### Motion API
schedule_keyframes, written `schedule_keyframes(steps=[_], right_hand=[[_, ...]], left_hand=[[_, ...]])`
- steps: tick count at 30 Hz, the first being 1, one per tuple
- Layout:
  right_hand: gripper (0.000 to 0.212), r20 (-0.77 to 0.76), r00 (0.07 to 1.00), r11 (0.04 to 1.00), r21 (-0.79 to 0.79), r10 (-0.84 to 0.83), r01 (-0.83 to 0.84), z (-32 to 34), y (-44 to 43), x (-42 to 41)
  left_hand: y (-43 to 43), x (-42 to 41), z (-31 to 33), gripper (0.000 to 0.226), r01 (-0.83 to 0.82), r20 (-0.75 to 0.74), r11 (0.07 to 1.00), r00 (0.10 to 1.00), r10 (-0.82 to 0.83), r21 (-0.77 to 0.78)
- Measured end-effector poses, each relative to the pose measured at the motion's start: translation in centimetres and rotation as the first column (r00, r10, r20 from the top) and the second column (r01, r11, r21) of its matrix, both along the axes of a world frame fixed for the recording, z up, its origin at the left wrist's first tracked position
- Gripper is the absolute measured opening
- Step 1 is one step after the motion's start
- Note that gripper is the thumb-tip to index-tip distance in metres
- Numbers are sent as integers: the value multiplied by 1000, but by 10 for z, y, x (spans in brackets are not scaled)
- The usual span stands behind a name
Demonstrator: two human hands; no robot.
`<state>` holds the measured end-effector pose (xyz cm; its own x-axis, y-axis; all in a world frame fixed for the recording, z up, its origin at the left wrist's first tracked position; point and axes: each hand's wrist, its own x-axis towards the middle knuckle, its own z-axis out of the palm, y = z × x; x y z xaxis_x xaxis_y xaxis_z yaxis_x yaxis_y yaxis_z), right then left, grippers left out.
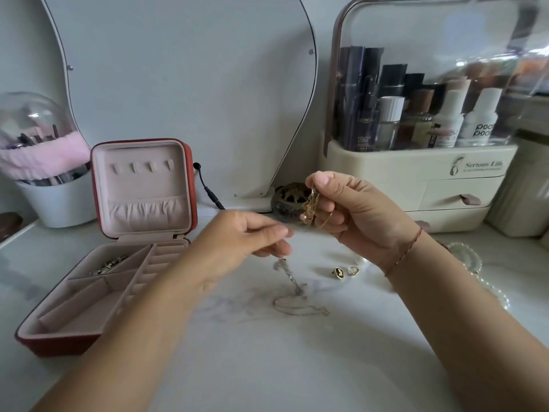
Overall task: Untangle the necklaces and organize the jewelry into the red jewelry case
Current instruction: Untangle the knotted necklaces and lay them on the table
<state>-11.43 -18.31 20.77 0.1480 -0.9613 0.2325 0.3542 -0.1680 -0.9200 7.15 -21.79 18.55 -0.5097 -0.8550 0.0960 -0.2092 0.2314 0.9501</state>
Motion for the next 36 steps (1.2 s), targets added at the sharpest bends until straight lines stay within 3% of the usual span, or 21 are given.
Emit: schedule_keyframes(steps=[3, 7, 10, 16, 22, 36], right_hand=[[13, 32, 999, 1000, 0, -1, 1, 0, -1, -2], [13, 54, 999, 1000, 1, 0, 0, 1, -2, -4], [14, 6, 1000, 999, 36, -22, 22, 0, -1, -4], [14, -139, 990, 972, 233, 29, 4, -8, -5, -3], [15, -235, 969, 945, 328, 73, 9, -15, -8, -1], [16, -342, 928, 943, 331, 149, -29, -13, -4, -2]], left_hand=[[-3, 8, 7, 13, -90, -99, 996, 991, 88, -20], [-3, 11, 9, 22, -135, -86, 988, 988, 129, -69], [-4, 13, 10, 22, -190, -110, 976, 978, 179, -106], [-3, 12, 16, 21, -236, -318, 965, 929, 189, -115], [-2, 14, 18, 21, -278, -357, 953, 908, 219, -122], [-3, 16, 21, 17, -356, -409, 927, 868, 282, -117]])
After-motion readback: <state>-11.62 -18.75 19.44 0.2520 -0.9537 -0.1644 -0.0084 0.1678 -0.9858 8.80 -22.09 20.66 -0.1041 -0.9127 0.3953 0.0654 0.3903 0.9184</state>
